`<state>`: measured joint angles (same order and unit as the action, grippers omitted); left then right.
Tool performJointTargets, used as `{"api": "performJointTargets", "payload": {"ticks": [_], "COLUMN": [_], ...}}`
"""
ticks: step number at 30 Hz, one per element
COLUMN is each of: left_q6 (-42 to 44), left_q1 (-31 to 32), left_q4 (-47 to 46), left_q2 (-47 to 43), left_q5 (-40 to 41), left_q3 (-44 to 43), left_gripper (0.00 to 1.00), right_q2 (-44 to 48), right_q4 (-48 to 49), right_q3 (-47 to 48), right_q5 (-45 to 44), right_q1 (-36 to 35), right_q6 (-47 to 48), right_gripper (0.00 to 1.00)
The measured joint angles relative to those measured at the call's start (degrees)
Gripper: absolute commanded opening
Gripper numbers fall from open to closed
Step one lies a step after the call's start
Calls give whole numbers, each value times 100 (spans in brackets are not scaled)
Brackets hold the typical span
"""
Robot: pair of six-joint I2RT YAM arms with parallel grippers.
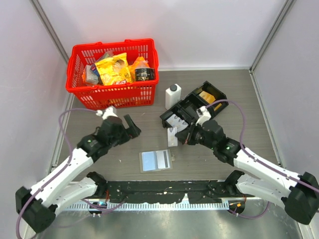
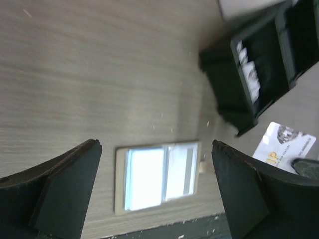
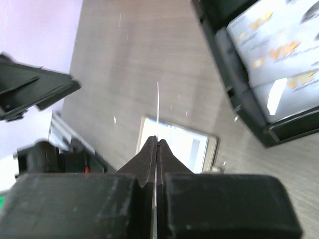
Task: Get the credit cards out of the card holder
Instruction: Place the credit card in the storage box.
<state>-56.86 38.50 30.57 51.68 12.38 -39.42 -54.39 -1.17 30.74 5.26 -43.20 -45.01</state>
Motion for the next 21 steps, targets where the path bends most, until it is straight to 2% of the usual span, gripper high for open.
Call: {"api": "performJointTargets", "payload": {"ticks": [4, 7, 14, 21], "left_q6": [673, 1073, 1766, 1993], "left_q1": [-914, -1346, -1464, -1464], "left_q4": [608, 1021, 1611, 1696], "left_q2": [-483, -811, -1792, -3182], "left_q5": [-44, 55, 870, 1381], "left_q3": [-638, -931, -955, -356], "left_gripper": [100, 100, 100, 100], "right_q2": [525, 817, 1078, 669], "right_q4": [-83, -87, 184, 678], "right_q3": [24, 24, -201, -577], "right_q5": [-656, -1294, -2621, -3158], "right_q1": [238, 350, 444, 446], "right_q6": [-177, -404, -1113, -1766], "right_gripper": [1, 1, 1, 1]}}
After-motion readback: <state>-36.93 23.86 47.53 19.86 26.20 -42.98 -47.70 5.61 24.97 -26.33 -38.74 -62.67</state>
